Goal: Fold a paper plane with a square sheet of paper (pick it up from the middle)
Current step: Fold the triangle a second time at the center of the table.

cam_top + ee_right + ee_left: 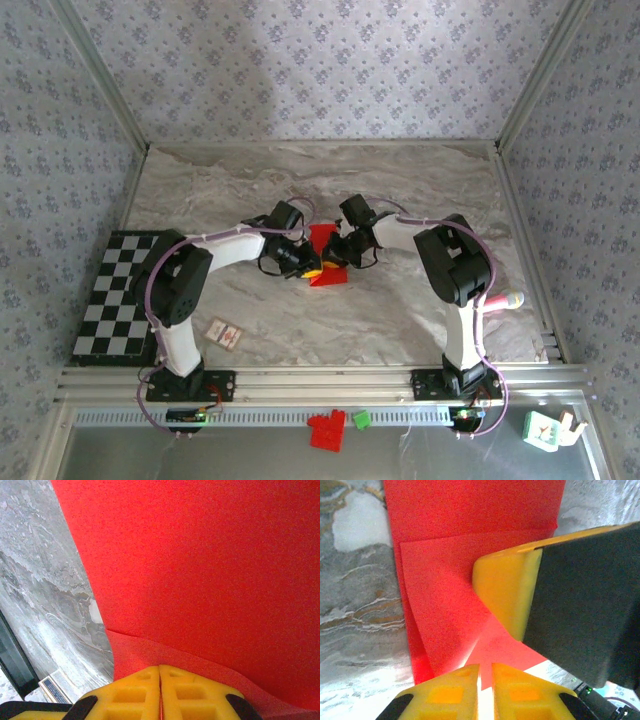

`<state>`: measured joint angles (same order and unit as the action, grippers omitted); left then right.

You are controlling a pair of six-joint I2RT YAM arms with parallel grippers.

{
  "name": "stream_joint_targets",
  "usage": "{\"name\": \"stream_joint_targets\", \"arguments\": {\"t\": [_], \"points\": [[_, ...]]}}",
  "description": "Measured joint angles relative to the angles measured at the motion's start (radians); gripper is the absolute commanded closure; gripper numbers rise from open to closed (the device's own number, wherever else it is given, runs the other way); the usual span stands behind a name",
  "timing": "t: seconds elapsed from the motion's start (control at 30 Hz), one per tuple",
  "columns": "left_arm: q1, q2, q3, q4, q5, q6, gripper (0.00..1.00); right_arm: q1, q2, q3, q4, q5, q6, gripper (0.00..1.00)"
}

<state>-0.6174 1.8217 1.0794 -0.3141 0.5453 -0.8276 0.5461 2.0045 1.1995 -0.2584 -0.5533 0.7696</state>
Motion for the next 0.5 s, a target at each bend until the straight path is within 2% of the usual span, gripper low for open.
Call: {"name": "stream_joint_targets", "arguments": {"t": [0.5], "points": [[-0.006, 0.034, -0.002, -0.032, -0.037, 0.029, 0.91, 0.000, 0.002, 0.004, -0.006, 0.000, 0.000, 0.92]]}}
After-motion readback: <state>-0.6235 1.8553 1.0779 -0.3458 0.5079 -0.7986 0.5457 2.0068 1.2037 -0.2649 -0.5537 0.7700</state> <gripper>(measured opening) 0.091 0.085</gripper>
